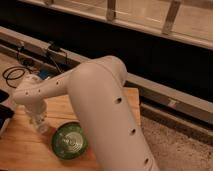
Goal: Place the bottle in the ceramic bowl
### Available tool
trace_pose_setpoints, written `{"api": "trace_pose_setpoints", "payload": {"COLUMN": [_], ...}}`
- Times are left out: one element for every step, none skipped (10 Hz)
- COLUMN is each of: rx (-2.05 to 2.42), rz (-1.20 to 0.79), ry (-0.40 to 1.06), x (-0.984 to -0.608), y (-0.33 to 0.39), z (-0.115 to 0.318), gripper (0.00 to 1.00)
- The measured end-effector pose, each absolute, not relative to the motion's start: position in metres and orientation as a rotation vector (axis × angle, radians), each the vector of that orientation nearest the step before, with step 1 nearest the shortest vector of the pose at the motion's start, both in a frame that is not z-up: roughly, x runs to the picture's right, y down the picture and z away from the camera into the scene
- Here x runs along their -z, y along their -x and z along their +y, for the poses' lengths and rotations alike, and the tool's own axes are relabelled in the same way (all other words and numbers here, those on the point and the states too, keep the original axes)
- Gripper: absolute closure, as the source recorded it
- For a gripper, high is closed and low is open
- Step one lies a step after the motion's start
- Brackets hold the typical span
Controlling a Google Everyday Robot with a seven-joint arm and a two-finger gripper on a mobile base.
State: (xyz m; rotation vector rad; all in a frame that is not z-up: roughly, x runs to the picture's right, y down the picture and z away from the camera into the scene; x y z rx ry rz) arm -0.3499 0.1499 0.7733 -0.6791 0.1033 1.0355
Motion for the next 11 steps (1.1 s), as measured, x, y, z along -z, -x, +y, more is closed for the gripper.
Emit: {"api": "trace_pose_setpoints", "payload": {"rx": [-1.058,-1.082,-1.101,-1.112,-1.130,-1.150,-1.159,-1.165,-1.178,-1.194,-1.195], "rz": [0.097,0.087,0.082,0.077,0.074,0.070,0.072,0.076,0.081,0.086,0.087], "ry": [0.679,0.675,0.669,0.663,0.655,0.644,0.640,0.635,0.634,0.637,0.642], "x": [-0.772,-0.767,-0.760,-0.754,-0.748,-0.741,-0.735,-0.731,-0.727,-0.726,-0.725], "y": [0.334,0.318,0.303,0.293,0.280,0.266,0.260,0.256,0.248,0.241,0.242], "z": [0.151,0.151,0.155,0.158,0.161,0.164,0.167,0.171,0.175,0.177,0.178], "gripper": [1.00,1.00,1.00,1.00,1.00,1.00,1.00,1.00,1.00,1.00,1.00]}}
